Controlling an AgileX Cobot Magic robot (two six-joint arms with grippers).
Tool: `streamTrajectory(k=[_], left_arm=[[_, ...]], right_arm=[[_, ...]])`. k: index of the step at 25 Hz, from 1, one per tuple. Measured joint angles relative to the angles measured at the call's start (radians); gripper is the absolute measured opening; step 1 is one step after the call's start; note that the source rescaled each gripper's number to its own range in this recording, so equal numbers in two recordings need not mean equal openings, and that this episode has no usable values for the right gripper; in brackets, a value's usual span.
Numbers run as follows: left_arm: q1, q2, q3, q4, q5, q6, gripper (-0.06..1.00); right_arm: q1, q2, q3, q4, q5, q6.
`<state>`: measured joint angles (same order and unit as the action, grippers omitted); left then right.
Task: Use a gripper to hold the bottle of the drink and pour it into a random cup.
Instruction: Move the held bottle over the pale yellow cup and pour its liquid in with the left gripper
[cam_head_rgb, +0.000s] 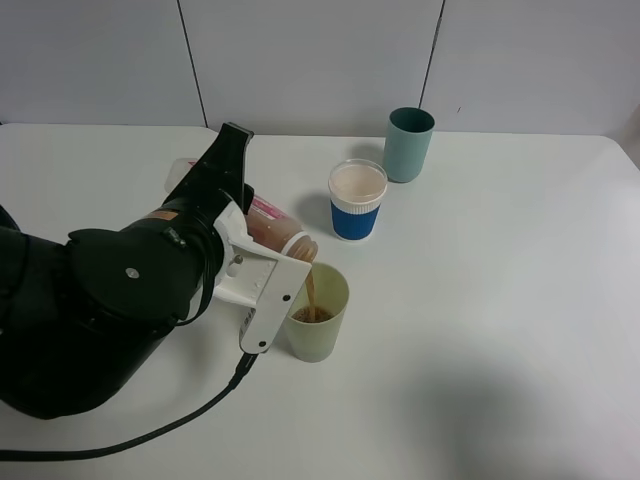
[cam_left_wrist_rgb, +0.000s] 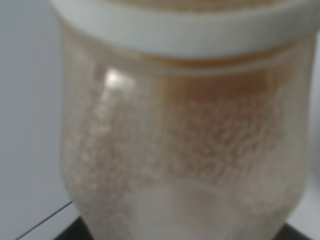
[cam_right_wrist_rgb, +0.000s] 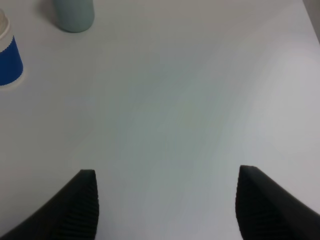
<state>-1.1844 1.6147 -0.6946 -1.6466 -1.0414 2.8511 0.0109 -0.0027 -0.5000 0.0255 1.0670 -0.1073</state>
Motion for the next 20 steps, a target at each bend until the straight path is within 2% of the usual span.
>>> streamTrajectory(k=[20], left_arm=[[0.000,0.000,0.000,0.039,-0.008,0.011,0.00]], right_arm=[[0.000,0.000,0.000,0.000,0.000,0.000]])
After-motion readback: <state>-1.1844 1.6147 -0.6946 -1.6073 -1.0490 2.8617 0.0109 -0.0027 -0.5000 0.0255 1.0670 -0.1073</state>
